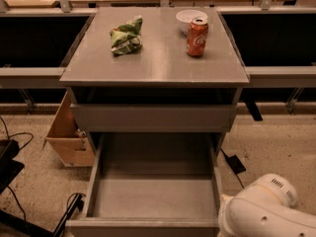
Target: Close middle drawer
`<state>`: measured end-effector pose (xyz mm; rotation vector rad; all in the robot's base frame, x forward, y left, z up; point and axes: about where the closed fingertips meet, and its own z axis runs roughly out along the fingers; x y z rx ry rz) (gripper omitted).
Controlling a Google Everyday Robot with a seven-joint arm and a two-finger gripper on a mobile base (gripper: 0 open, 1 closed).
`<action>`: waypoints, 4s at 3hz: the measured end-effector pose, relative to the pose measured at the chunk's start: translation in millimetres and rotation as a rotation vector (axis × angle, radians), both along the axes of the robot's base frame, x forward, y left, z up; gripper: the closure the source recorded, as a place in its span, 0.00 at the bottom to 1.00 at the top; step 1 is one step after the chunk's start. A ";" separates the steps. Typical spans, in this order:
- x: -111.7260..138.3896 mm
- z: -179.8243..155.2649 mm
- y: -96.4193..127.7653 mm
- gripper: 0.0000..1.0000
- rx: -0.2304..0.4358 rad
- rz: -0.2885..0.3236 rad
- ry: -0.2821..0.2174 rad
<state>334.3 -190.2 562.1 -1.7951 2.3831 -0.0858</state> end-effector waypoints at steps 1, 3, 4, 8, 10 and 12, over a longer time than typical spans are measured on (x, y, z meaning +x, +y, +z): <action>-24.5 -82.1 7.4 0.48 0.042 -0.013 0.055; -18.8 -143.8 21.6 0.94 0.154 -0.060 0.033; 7.2 -176.8 37.1 1.00 0.233 -0.051 -0.005; 141.3 -154.1 84.8 1.00 0.347 0.023 -0.278; 183.7 -132.6 91.8 1.00 0.347 0.034 -0.330; 223.2 -150.9 93.9 1.00 0.337 0.035 -0.368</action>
Offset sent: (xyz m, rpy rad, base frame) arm -0.0453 0.0244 -0.1695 0.1168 0.0655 -0.0784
